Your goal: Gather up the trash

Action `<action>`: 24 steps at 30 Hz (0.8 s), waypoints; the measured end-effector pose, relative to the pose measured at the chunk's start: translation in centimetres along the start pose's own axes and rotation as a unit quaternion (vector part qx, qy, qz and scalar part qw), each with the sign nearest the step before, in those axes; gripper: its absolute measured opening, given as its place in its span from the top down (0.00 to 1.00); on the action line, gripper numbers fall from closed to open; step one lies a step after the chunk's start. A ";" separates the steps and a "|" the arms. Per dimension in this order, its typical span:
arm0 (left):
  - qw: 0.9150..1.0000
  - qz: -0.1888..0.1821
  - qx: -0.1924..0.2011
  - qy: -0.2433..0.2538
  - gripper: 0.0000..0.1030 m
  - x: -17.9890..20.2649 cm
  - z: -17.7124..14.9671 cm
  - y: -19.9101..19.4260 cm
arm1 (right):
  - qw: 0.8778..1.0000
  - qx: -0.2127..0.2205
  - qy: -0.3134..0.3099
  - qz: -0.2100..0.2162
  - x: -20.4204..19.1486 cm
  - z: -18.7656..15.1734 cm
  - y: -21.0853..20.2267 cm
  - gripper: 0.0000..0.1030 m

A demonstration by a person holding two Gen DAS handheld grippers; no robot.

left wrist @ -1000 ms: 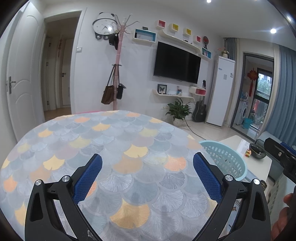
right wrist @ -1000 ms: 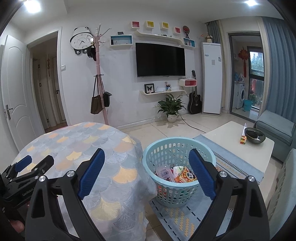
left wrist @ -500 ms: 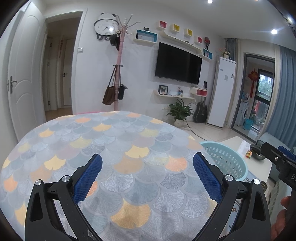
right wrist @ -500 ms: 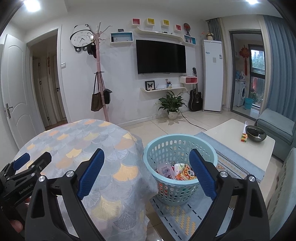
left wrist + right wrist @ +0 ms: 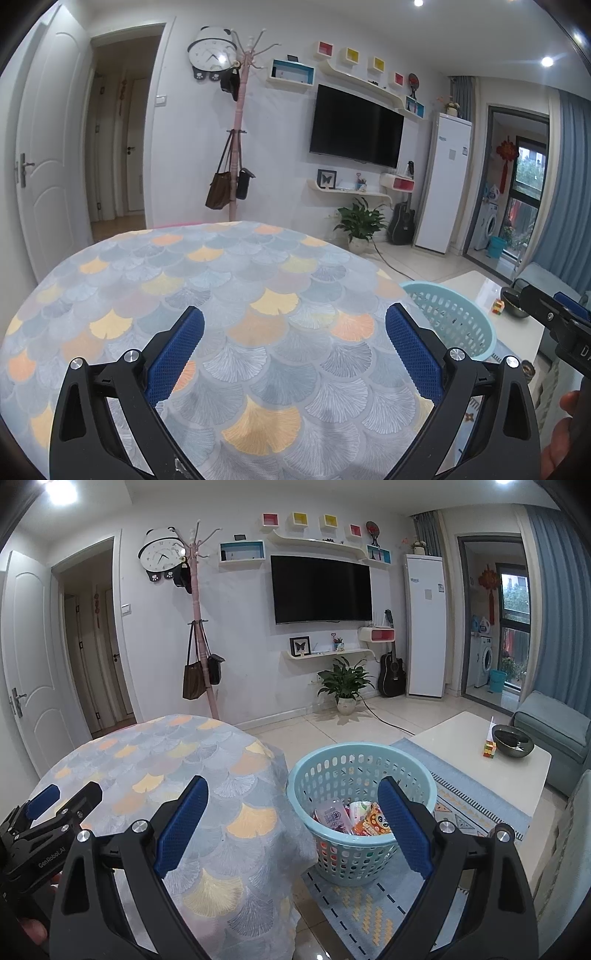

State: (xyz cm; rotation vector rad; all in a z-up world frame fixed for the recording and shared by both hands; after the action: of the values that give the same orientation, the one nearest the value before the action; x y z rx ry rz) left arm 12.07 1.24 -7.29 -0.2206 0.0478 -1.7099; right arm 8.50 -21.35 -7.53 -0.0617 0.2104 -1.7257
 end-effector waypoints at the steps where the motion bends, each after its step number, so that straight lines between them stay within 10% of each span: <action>1: 1.000 -0.001 0.000 0.000 0.07 0.0 0.0 0.0 | 1.000 0.000 0.000 0.000 0.0 0.0 0.0 0.14; 24: 1.000 -0.005 -0.002 -0.002 0.07 0.1 0.0 -0.1 | 1.000 0.000 -0.013 0.005 -0.5 -0.3 0.2 0.14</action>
State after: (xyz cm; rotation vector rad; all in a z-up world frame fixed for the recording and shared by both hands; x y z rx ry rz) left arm 11.92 1.19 -7.28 -0.2270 0.0465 -1.7190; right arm 8.73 -20.87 -7.80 -0.0831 0.1919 -1.7133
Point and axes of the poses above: each gripper's, at about its wrist camera, not at the fingertips, and y roughly the way its jaws point, x to its right, z to its top, the point moved 4 cm from there along y, roughly the way its jaws point, and after that the axes turned 14 degrees about x, right-handed, at the moved point
